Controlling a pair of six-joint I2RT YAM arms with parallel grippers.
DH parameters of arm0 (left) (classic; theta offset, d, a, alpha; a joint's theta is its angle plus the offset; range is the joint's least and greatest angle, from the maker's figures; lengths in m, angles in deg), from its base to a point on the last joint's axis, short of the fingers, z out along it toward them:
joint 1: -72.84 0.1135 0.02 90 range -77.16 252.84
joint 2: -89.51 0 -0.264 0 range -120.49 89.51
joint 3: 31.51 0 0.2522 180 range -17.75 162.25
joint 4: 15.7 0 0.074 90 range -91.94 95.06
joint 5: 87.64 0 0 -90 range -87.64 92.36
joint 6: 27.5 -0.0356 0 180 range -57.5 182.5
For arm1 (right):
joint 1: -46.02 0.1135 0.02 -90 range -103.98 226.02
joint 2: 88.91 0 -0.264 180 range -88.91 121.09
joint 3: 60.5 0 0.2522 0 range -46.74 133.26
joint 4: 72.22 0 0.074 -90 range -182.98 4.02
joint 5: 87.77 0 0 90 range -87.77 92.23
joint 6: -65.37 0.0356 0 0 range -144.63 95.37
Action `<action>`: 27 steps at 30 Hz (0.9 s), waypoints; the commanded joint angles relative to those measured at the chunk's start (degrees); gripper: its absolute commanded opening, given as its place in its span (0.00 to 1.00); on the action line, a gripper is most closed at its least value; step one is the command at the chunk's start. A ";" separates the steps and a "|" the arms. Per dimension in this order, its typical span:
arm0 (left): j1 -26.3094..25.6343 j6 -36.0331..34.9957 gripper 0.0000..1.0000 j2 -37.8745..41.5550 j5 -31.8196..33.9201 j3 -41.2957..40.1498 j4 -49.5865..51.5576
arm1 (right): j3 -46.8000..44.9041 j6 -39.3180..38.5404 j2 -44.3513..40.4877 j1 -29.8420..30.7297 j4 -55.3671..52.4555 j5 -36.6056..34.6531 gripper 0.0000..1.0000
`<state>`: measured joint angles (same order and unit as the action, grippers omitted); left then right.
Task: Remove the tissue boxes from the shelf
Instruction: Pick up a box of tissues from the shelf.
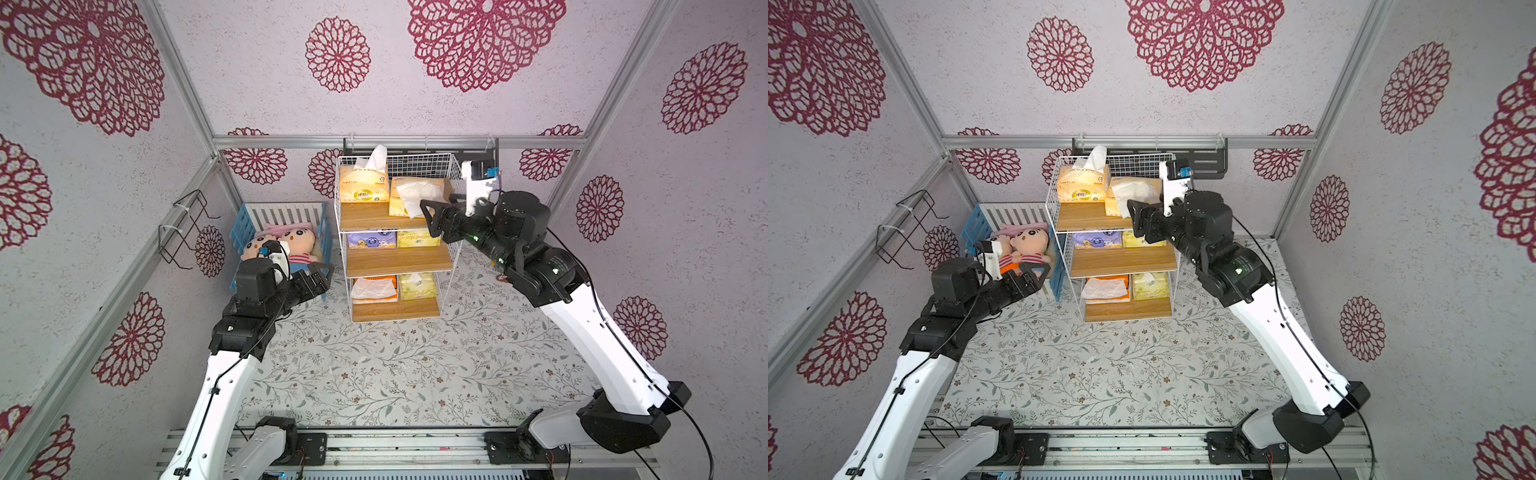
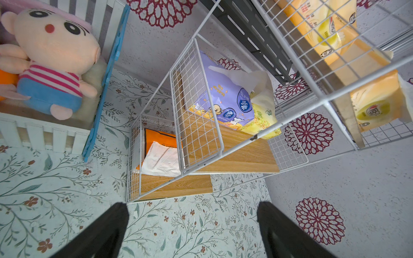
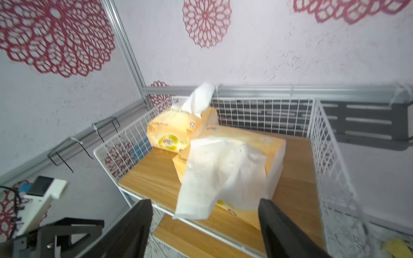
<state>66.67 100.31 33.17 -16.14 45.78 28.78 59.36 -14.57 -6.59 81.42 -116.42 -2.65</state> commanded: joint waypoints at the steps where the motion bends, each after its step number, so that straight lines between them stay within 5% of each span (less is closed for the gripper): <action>1: -0.59 0.86 0.97 1.29 0.81 -1.46 -1.78 | -4.85 -4.99 -3.74 0.02 -1.49 -1.78 0.81; 11: -1.87 2.77 0.97 0.45 1.05 -1.79 -3.44 | -14.69 -8.17 -7.90 0.09 7.71 -4.78 0.76; 27: -4.96 3.60 0.97 -1.76 2.99 -1.74 -5.06 | -7.86 -11.30 -2.04 0.20 9.81 -3.81 0.75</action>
<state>62.43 103.93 31.49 -14.04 43.90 25.09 49.88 -24.45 -10.72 81.42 -108.35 -6.87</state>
